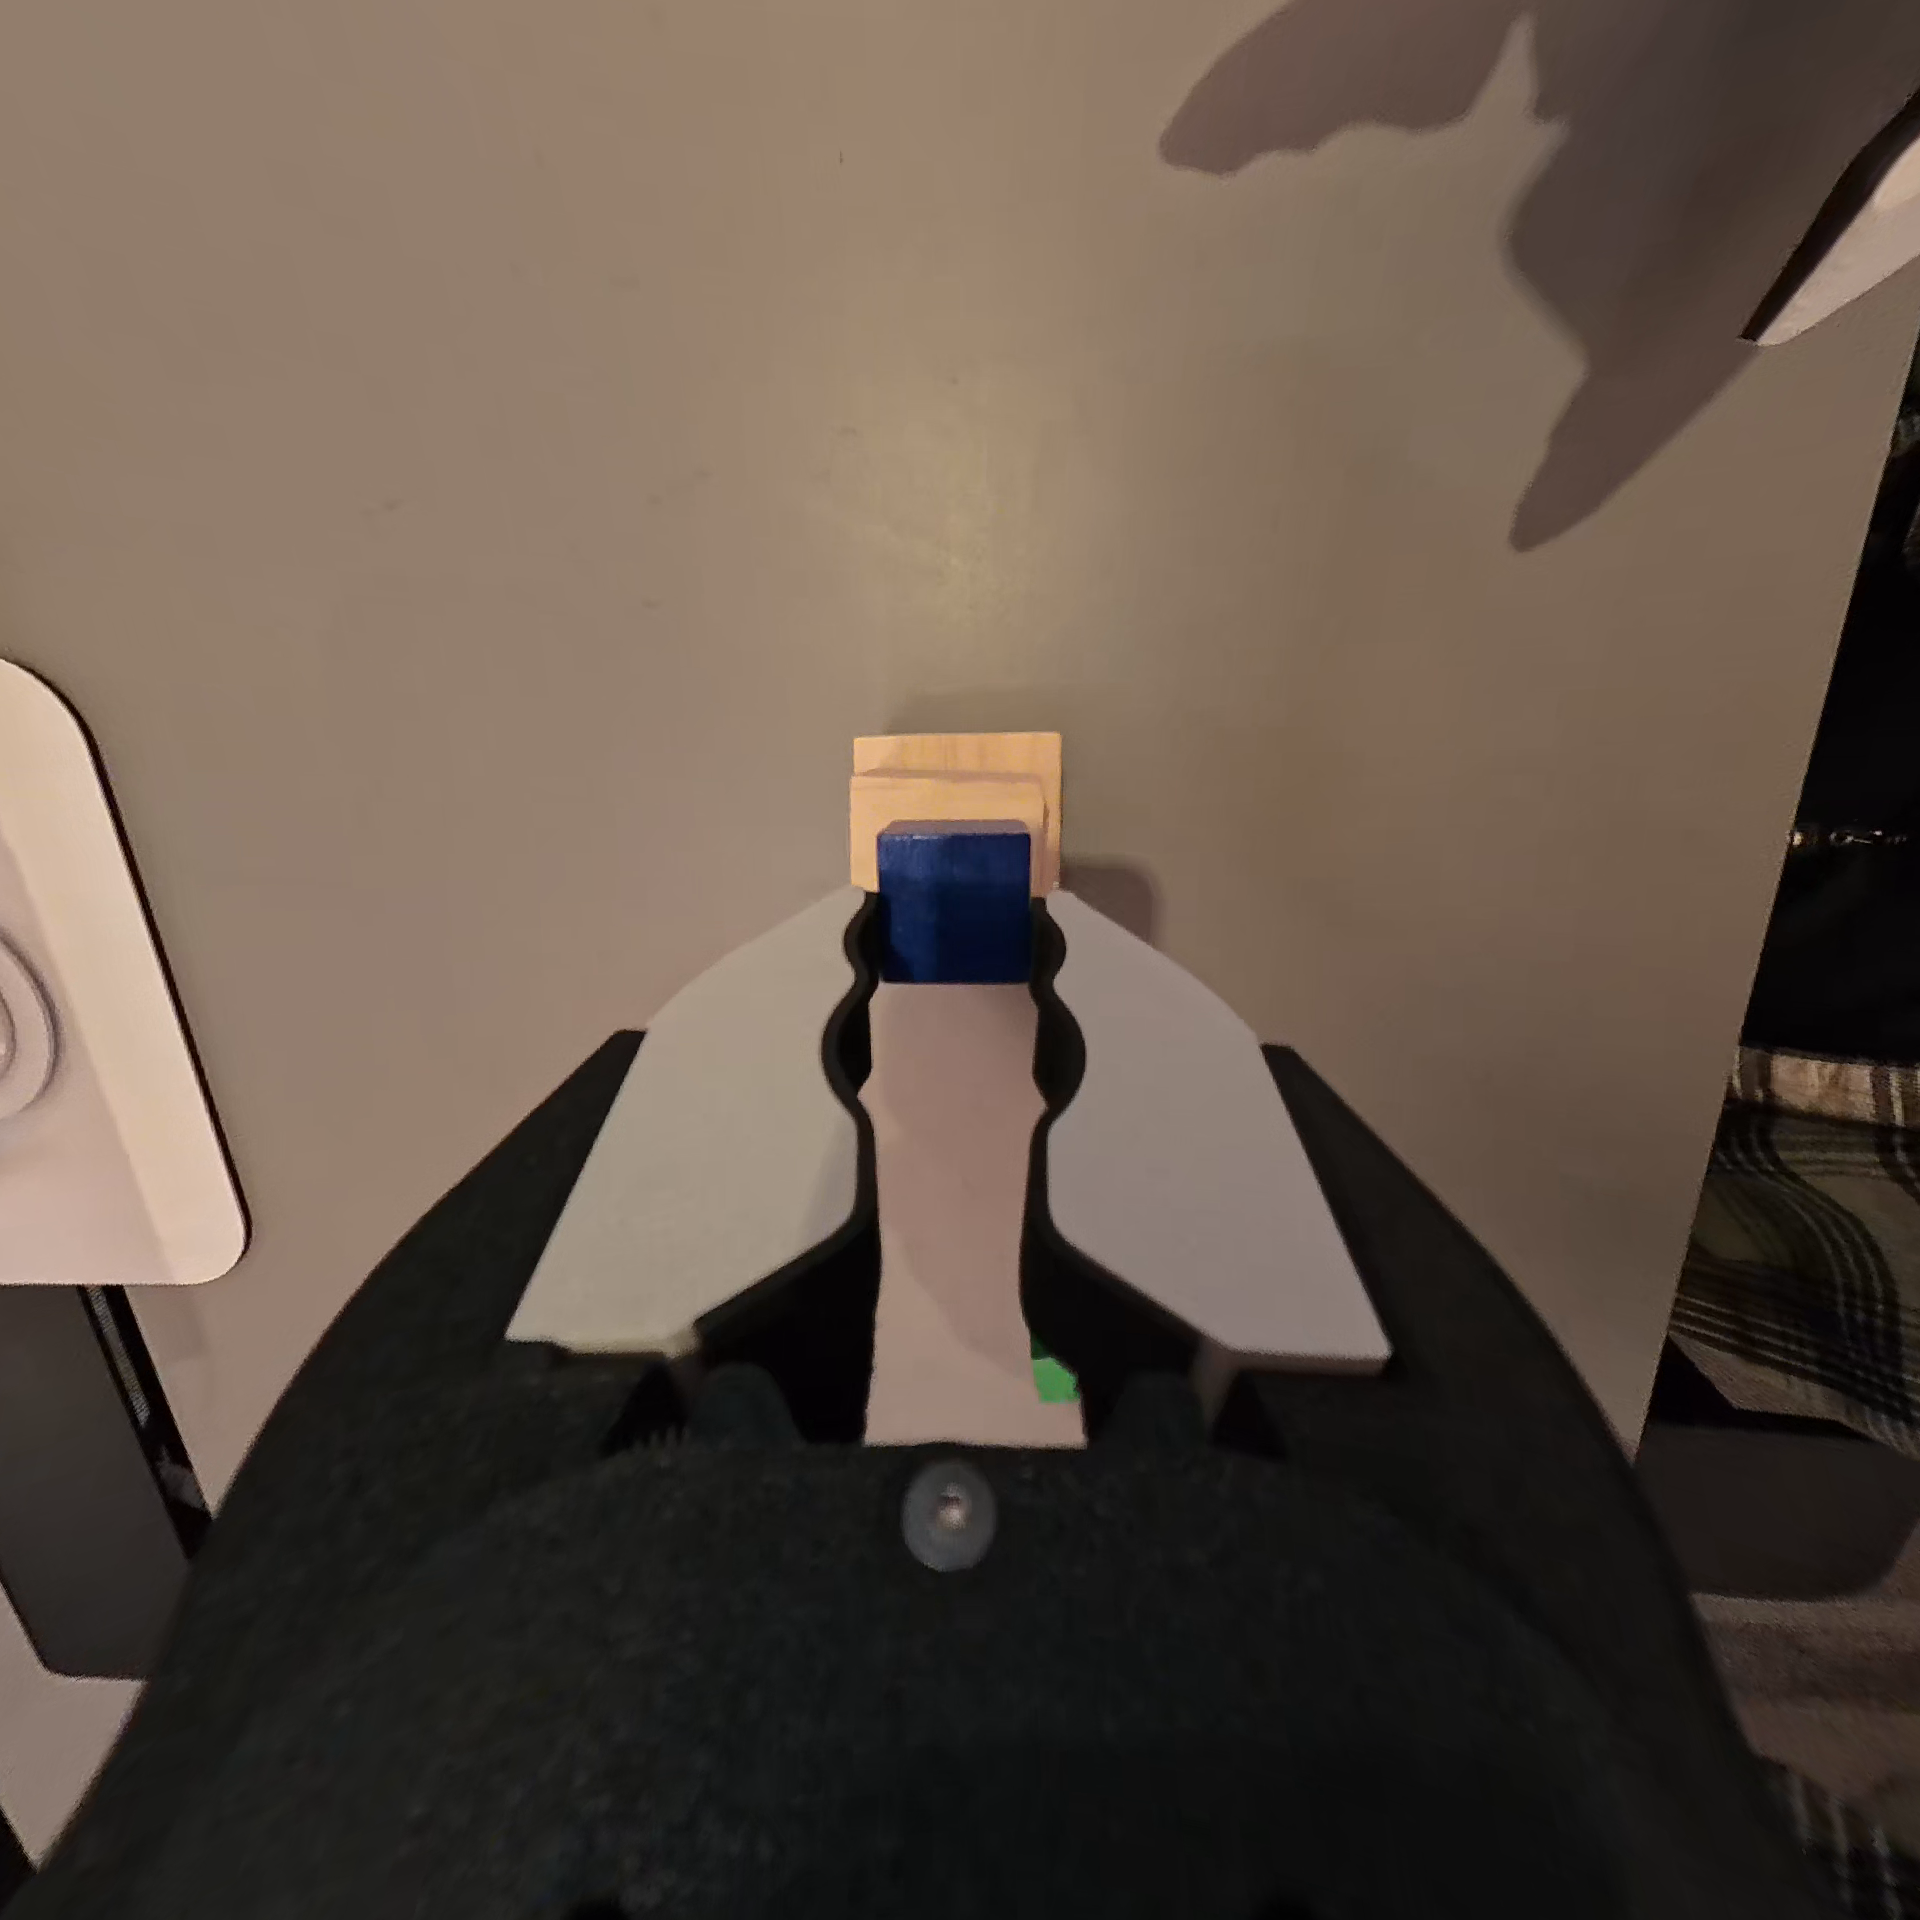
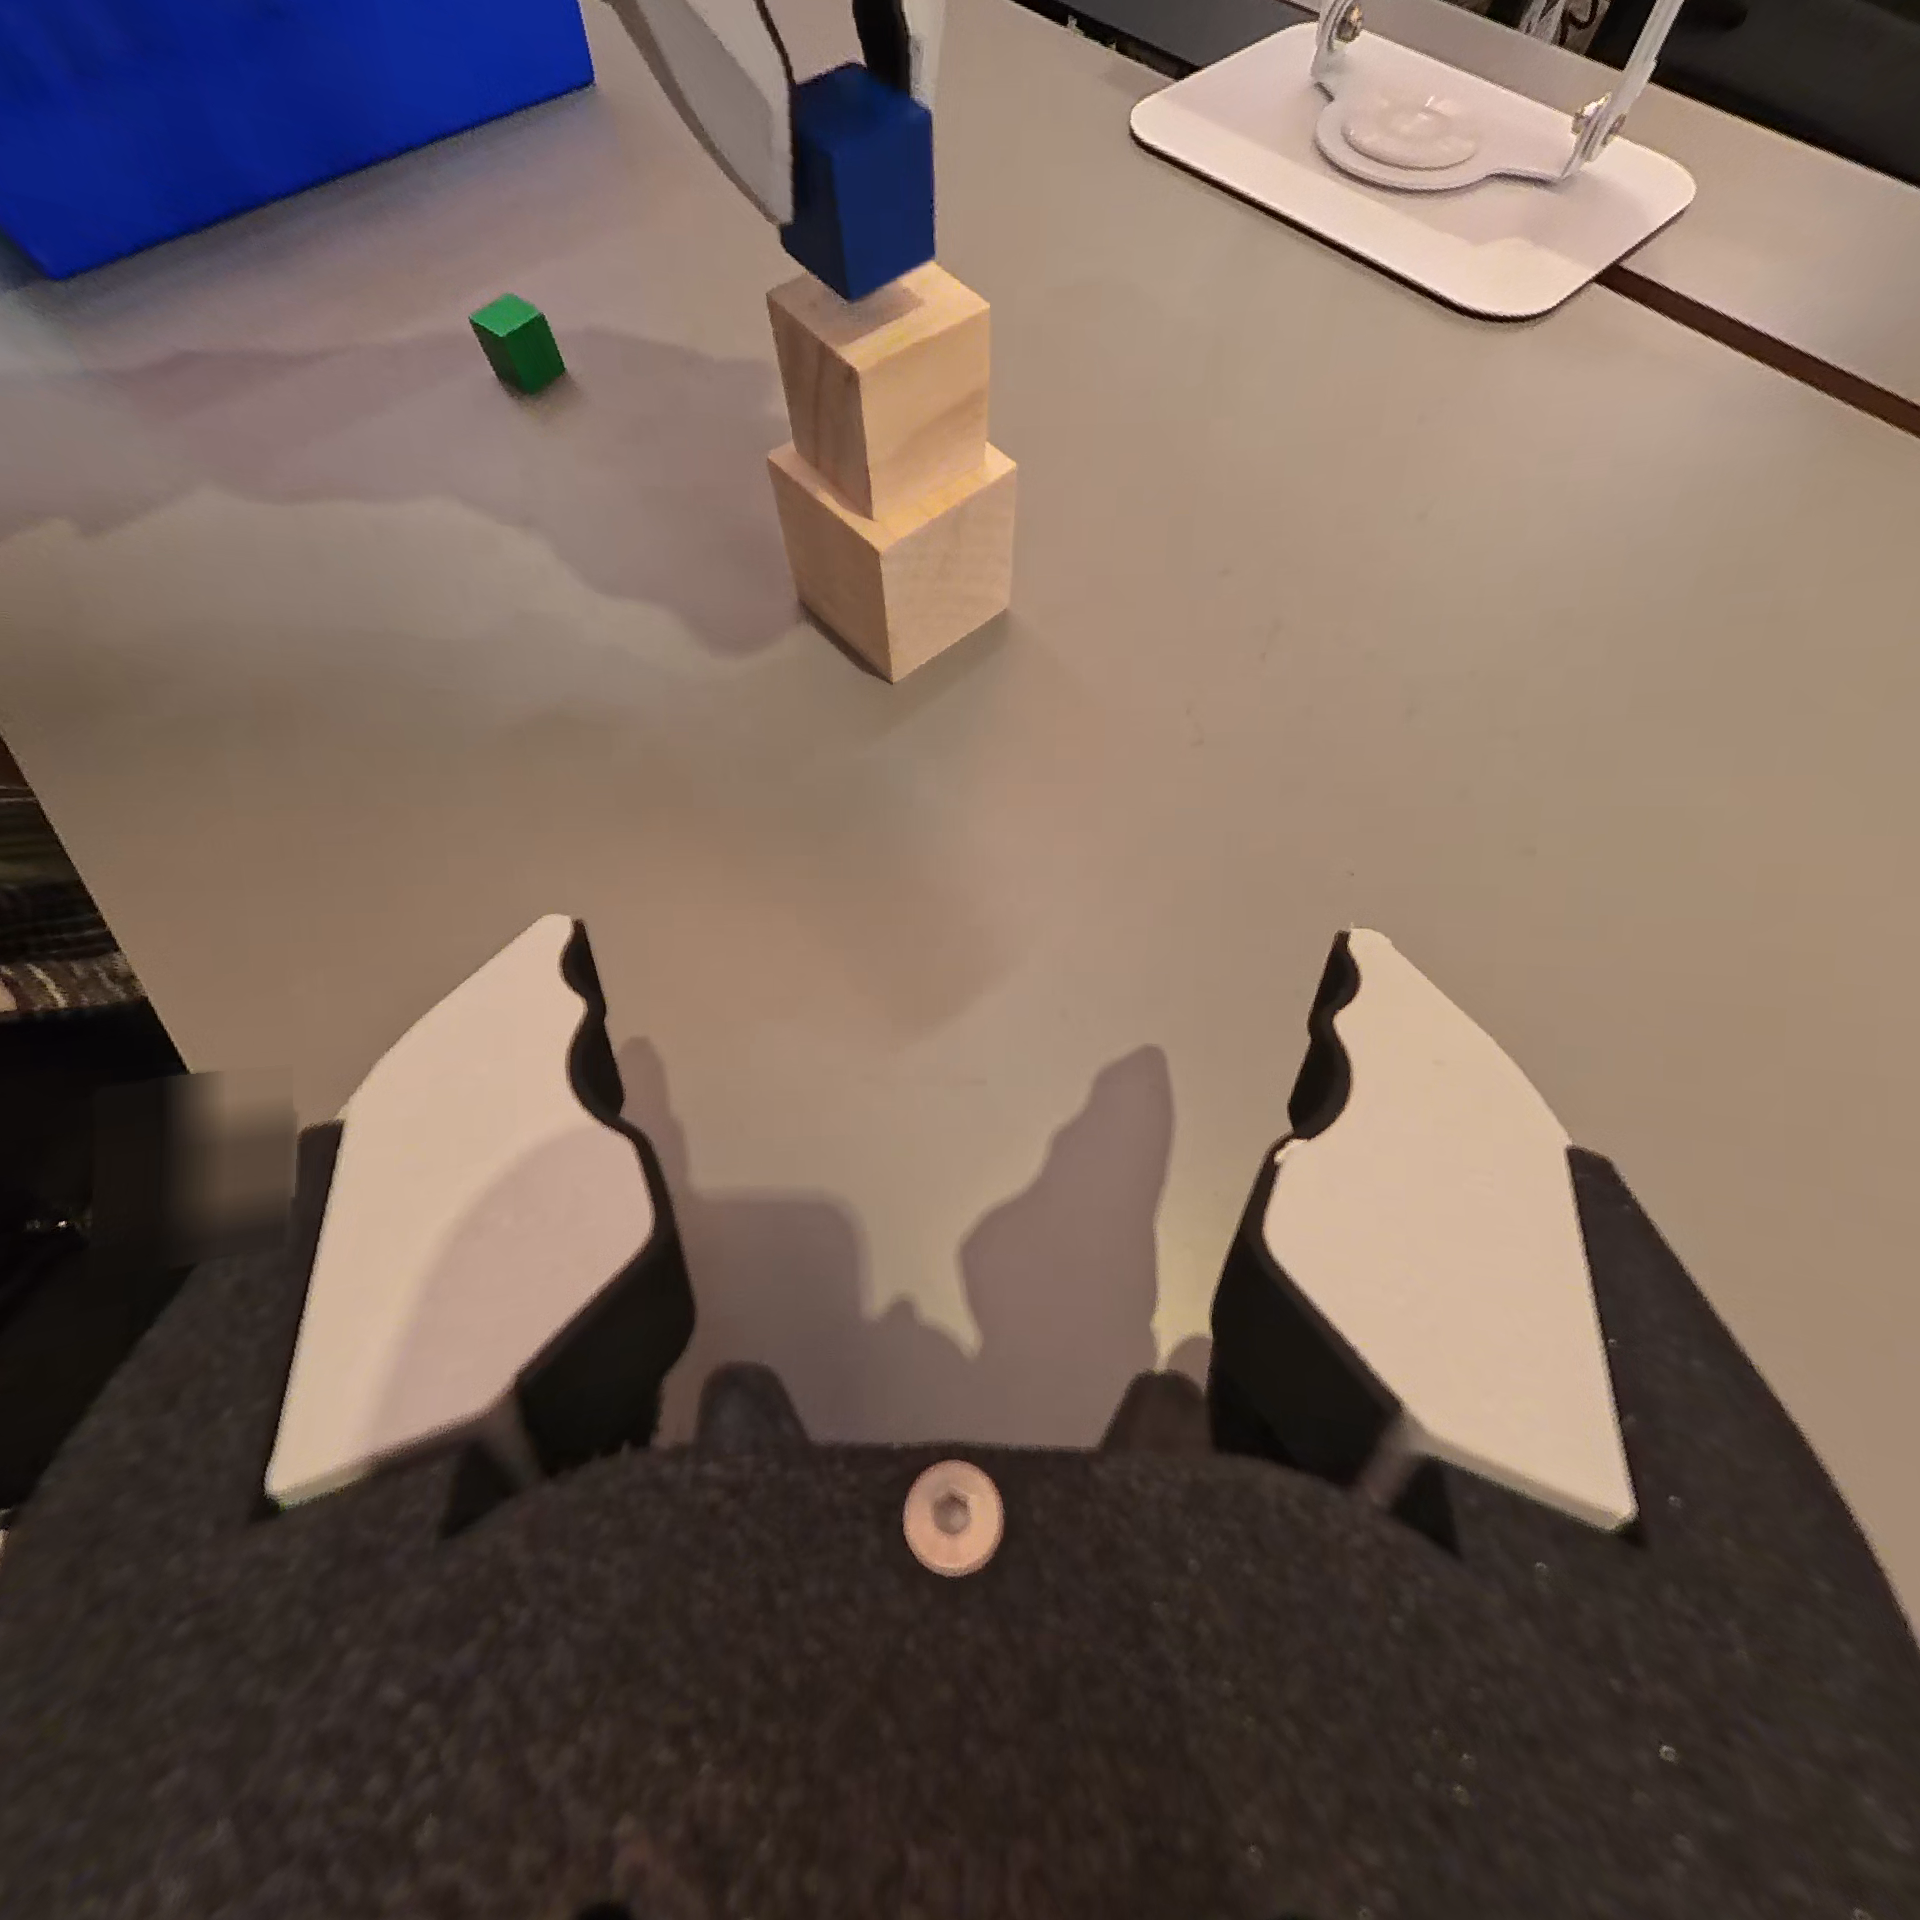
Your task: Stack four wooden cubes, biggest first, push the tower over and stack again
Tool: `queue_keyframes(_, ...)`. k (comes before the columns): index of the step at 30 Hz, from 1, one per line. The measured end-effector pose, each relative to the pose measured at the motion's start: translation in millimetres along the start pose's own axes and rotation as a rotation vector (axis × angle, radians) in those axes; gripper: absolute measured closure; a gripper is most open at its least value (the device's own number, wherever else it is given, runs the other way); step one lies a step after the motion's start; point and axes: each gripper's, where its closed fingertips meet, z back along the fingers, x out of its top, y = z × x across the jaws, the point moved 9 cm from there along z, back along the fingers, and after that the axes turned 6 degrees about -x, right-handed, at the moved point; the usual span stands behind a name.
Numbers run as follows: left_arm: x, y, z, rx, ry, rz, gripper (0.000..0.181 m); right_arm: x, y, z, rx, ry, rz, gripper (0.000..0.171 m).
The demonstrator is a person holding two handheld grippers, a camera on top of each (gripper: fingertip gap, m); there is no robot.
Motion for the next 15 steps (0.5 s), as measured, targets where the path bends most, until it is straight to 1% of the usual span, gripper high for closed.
queue_keyframes(8, -4.3, 3.4, -7.3, -0.002, 0.017, -0.001, 0.154, -0.2, 0.0, 0.0, 0.003, 0.0, -0.001, 0.045)
queue_keyframes(15, -4.4, 4.1, -8.0, -0.017, -0.01, 0.006, 0.155, -1.5, 0.4, -1.8, 0.008, 0.01, -0.002, 0.045)
